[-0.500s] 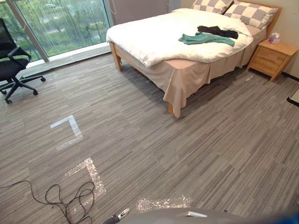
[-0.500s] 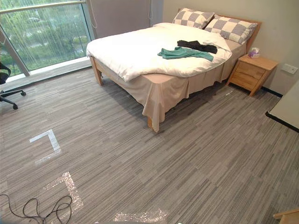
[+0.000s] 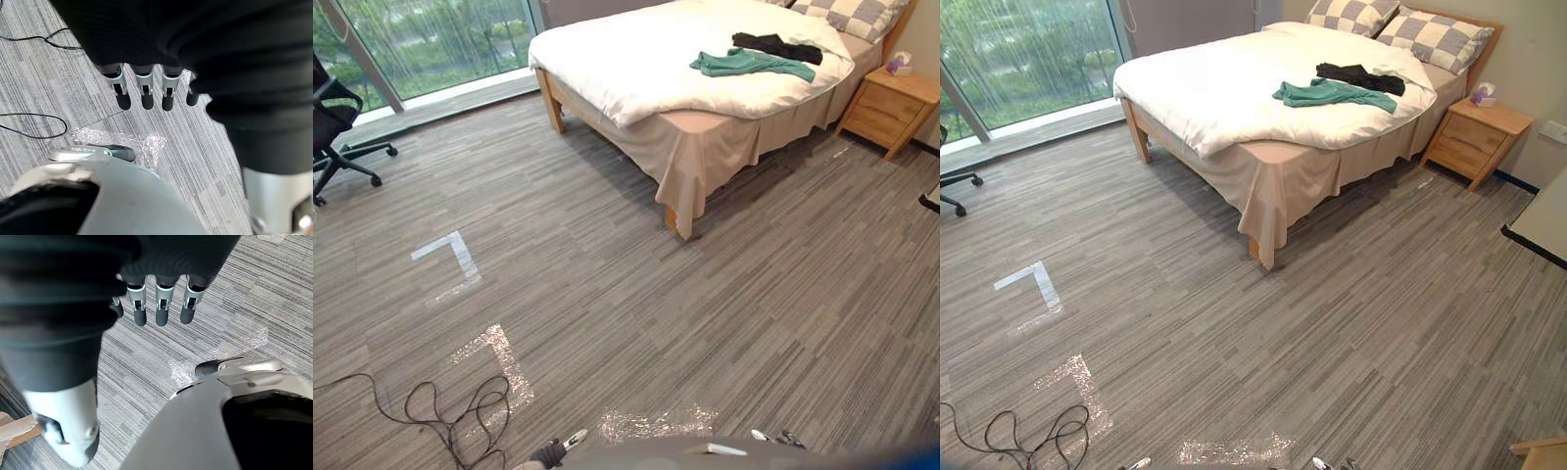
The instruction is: Tidy the bed and pick cloth on bed and put in laundry
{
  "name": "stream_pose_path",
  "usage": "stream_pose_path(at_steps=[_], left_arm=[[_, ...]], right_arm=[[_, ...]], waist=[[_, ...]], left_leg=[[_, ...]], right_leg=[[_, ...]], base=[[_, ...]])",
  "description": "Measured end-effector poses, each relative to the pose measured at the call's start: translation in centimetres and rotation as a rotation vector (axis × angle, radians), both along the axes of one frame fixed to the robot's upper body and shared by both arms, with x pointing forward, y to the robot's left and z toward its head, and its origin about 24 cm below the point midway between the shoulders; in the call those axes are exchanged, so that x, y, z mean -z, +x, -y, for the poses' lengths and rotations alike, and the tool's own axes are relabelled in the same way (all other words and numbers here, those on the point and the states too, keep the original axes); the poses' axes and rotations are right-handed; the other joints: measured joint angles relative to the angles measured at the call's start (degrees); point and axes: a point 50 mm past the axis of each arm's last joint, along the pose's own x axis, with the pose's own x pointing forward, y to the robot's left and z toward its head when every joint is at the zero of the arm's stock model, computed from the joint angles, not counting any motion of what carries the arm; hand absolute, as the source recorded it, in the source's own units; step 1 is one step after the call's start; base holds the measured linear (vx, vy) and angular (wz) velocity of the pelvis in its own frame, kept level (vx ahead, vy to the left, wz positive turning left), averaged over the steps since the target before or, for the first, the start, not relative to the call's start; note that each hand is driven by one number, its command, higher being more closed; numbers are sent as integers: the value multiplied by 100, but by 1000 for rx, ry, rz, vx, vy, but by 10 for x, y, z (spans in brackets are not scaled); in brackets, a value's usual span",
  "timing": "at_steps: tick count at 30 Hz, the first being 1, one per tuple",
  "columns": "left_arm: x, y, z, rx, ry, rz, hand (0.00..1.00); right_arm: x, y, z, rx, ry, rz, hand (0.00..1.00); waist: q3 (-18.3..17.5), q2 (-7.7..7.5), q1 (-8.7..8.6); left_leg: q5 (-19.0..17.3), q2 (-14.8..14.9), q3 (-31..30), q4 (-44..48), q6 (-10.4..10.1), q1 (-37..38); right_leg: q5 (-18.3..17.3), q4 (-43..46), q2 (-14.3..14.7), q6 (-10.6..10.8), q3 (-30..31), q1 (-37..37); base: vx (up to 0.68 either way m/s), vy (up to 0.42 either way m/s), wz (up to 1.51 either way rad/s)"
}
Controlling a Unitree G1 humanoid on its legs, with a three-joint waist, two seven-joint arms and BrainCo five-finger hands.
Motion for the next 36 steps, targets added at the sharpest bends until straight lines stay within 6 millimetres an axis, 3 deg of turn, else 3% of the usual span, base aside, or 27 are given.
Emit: stream_pose_path(at_steps=[13,14,16,17,20,22,25,27,29,30,32,33,34,36], left_arm=[[-1,5,1,54,32,23,0],[-1,5,1,56,32,21,0],[-1,5,0,59,34,21,0],[-1,7,-1,65,37,25,0],[-3,10,-5,71,48,40,0],[-3,9,-9,64,58,39,0],[-4,15,-9,78,62,53,0],[-6,23,-10,108,80,70,0],[-7,25,-11,115,89,81,0],[-6,25,-8,111,85,86,0],[-6,27,2,91,63,119,0],[-7,31,4,87,61,138,0],[-8,32,6,52,57,161,0],[-9,31,4,29,63,177,0]], right_arm=[[-1,-2,1,58,-8,22,0],[-1,-1,1,66,-10,25,0],[-1,0,0,92,-11,35,0],[-1,2,0,109,-16,43,0],[-2,6,0,149,-10,65,0],[-1,4,-5,186,13,63,0],[-2,6,-5,222,20,88,0],[-2,8,-5,238,24,103,0],[-2,5,-6,249,28,103,0],[-3,6,-6,254,30,110,0],[-7,7,4,280,5,140,0],[-7,6,6,292,0,144,0],[-7,3,6,316,1,137,0],[-7,0,7,310,-6,131,0]], waist=[[81,-30,-6],[88,-33,-10],[126,-54,-12],[175,-75,-15],[330,-84,-25],[375,-163,-70],[456,-118,-155],[565,-109,-157],[667,-134,-157],[711,-60,-173],[759,249,-261],[752,298,-271],[741,286,-259],[724,301,-296]], left_leg=[[26,-4,96,-78,45,63],[20,-5,106,-74,53,51],[-69,-26,120,-34,111,15],[-139,-42,147,27,192,-31],[-137,-16,360,96,270,53],[-233,82,434,165,175,119],[-434,507,518,376,-84,78],[-675,793,608,590,-344,49],[-959,916,749,745,-580,177],[-1110,1023,794,807,-636,249],[-1289,1349,911,854,-665,454],[-1193,1423,907,958,-705,478],[-942,1576,790,1774,-636,256],[-763,1742,541,2765,-620,-127]], right_leg=[[-51,63,-6,-65,16,2],[-197,329,-25,-97,17,-145],[-649,1266,-133,57,-2,-563],[-853,2160,-243,235,-60,-998],[-937,3737,-536,226,-388,-1842],[-1052,3610,-696,162,-609,-1901],[-800,2226,-502,162,-684,-1886],[-162,1337,-452,197,-680,-2053],[282,1459,-591,157,-744,-2221],[294,1826,-540,-78,-802,-2296],[-599,2839,-306,-334,-871,-2608],[-810,3018,-240,-449,-877,-2658],[-1054,3060,-116,-596,-854,-2509],[-1164,2899,30,-648,-837,-2271]], base=[[-41,-23,-2],[0,0,0],[-2,-4,-2],[-26,13,-17],[3,28,-29],[100,10,-29],[178,-96,-25],[231,-255,-26],[300,-351,-30],[291,-353,-34],[296,-315,-19],[454,-372,-32],[419,-324,-30],[406,-302,-15]])
